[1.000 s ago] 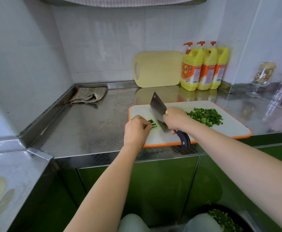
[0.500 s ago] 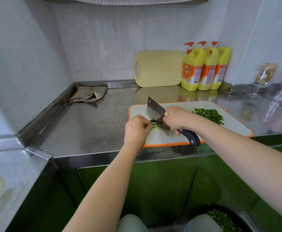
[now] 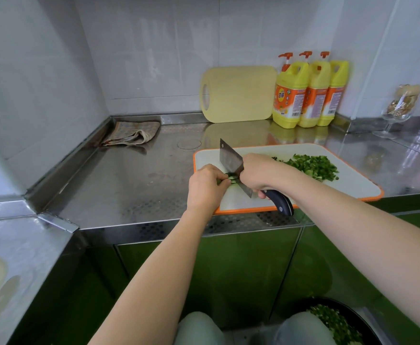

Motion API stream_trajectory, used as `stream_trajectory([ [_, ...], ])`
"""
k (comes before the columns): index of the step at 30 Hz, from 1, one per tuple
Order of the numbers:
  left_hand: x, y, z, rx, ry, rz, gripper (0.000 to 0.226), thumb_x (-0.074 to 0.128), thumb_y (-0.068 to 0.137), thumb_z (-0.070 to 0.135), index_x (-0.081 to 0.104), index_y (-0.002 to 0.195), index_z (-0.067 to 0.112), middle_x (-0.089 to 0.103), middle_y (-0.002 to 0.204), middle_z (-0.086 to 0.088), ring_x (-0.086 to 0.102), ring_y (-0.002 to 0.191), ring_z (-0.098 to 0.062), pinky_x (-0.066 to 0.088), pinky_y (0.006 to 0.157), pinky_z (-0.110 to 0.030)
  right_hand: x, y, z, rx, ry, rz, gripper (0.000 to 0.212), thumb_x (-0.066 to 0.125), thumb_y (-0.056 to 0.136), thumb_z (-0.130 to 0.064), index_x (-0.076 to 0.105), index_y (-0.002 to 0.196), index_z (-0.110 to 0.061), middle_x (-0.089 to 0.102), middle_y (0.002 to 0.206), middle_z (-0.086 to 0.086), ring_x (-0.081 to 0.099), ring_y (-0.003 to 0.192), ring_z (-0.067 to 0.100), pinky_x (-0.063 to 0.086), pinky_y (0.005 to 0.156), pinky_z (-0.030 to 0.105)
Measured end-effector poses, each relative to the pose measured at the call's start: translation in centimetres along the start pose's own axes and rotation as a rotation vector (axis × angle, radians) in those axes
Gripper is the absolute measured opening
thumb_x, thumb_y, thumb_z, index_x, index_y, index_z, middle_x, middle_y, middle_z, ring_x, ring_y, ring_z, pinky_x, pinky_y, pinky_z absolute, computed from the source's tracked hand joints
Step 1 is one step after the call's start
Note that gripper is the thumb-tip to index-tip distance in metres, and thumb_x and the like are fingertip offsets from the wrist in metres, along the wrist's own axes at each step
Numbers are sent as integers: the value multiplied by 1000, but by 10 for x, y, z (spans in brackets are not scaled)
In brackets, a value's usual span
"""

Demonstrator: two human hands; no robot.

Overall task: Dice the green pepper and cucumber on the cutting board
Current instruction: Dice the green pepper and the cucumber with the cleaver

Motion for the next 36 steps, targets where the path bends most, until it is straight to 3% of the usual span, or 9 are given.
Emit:
stream_trajectory([
  [2,1,-1,0,5,-1,-5,13,69,86,20,77,86,11,68,100,-1,60,92,-18,35,70,-24,4,3,-6,-11,5,24,24,47,91,-2,48,69,-10,50,62,5,49,48,15,39,44,24],
  [5,2,-1,0,2,-15,-20,16,69,86,23,78,93,12,68,103,-1,61,96,-18,39,74,-23,11,6,-2,105,-41,13,16,50,89,3,65,95,0,54,60,8,50,46,17,40,45,25],
  [10,3,-4,-1,-31,-19,-50,41,67,85,26,65,123,12,57,124,-1,54,112,-18,34,86,-17,4,9,12,83,106,85,16,41,96,-4,52,106,0,55,73,13,54,46,23,43,46,28],
  [13,3,-2,-4,-66,23,-37,44,65,84,28,63,125,11,55,125,-5,44,118,-24,36,99,-27,-6,3,11,48,146,101,18,34,98,-7,48,108,-2,56,77,15,55,46,24,43,45,27],
  [15,4,-1,-6,-73,76,-54,38,61,85,27,67,120,14,60,118,-6,44,114,-27,39,95,-32,-6,0,9,61,106,55,22,35,98,-5,49,113,2,60,77,18,56,48,24,42,44,25],
  [22,5,0,-6,-63,59,-48,25,62,86,23,74,107,17,64,106,-7,46,103,-27,36,83,-28,0,-7,2,40,51,-51,27,33,92,3,50,113,7,54,63,19,47,40,21,35,34,14],
  [27,5,-1,-8,-67,56,-44,25,62,86,24,74,107,17,64,106,-6,47,104,-27,36,82,-27,2,-3,0,74,45,-92,23,37,91,5,54,106,11,55,63,17,47,41,20,38,38,20],
  [33,2,-5,-2,-41,36,-6,36,62,85,21,66,119,13,63,114,-8,50,112,-27,38,89,-29,9,5,3,95,51,17,21,41,94,0,55,110,4,55,64,12,52,46,20,42,44,24],
  [36,-5,-7,1,-41,26,52,20,61,86,18,72,103,15,68,104,-4,53,103,-24,37,79,-25,-2,5,8,84,118,84,22,35,98,-5,51,112,0,54,68,14,53,44,22,40,41,24],
])
Point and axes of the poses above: each hand's wrist, its own y-axis towards the middle knuckle, its own x-axis out of the palm, z = x × y, the point moved 7 cm from there along y, towards the middle knuckle
